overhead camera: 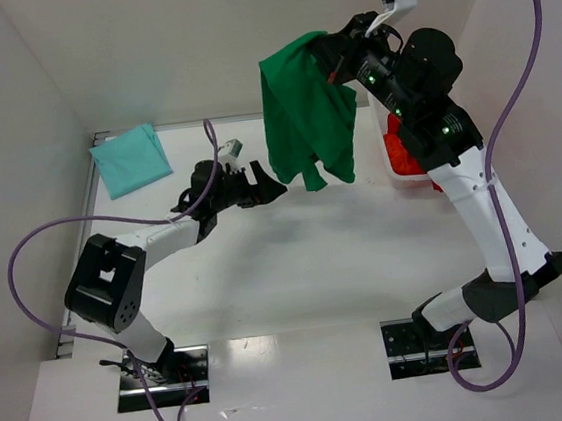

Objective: Fold and stack the t-shirts
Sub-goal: Move the tshirt to the center of the board

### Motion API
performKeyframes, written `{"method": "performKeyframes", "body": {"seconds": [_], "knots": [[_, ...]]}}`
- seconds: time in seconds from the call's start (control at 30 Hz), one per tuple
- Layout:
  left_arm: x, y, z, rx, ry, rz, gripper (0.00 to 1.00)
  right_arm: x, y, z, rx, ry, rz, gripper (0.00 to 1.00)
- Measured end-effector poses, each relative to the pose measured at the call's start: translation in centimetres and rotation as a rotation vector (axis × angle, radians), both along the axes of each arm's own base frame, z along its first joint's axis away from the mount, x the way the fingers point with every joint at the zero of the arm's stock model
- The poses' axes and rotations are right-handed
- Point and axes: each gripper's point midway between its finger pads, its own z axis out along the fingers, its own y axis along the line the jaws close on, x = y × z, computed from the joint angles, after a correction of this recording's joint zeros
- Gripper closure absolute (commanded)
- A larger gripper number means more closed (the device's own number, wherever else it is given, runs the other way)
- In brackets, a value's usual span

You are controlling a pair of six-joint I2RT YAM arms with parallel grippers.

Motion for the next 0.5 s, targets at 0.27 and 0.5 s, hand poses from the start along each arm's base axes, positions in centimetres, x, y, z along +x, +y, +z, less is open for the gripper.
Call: {"method": "performKeyframes", "body": {"seconds": [0.27, 0.5], "knots": [[-3.6, -6.0, 1.9, -0.076, -0.060, -0.242, 0.02, -0.2, -0.3, 0.3, 0.004, -0.006, -0.007, 1.00], [-3.9, -7.7, 4.1, -0.133, -0.133, -0.252, 0.08, -0.4, -0.4, 0.4, 0.006, -0.008, -0.010, 1.00]]}}
